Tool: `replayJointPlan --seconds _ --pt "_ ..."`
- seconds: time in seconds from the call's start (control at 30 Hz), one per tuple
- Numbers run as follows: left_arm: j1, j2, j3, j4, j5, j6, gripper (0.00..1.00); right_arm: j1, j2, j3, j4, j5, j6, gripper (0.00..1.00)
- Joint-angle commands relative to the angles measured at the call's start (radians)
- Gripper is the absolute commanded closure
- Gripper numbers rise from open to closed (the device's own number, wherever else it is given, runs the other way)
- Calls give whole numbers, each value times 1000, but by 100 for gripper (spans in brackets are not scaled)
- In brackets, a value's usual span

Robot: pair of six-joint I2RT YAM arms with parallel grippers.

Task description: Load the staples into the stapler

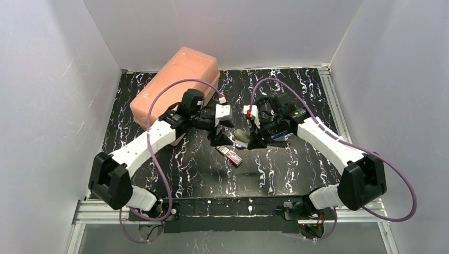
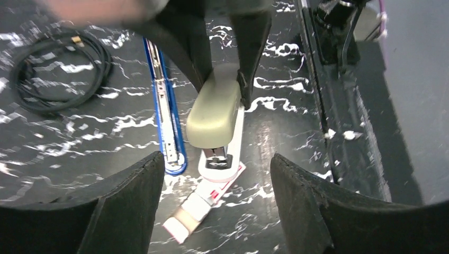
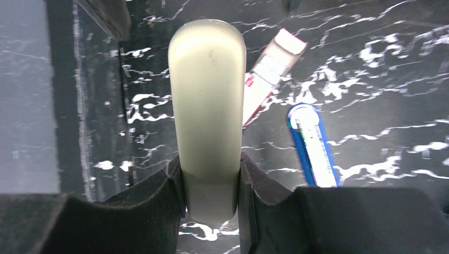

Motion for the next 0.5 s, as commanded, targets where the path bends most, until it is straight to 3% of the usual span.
replayJointPlan --seconds 0.0,0.27,0.47 --pt "2 -68 75 -272 1 382 28 -1 39 32 -84 -141 66 99" --pt "-48 -76 73 -375 -52 751 15 -3 106 60 -138 -272 80 99" --pt "-110 -35 112 -389 -127 813 11 -2 135 37 -98 -337 129 99"
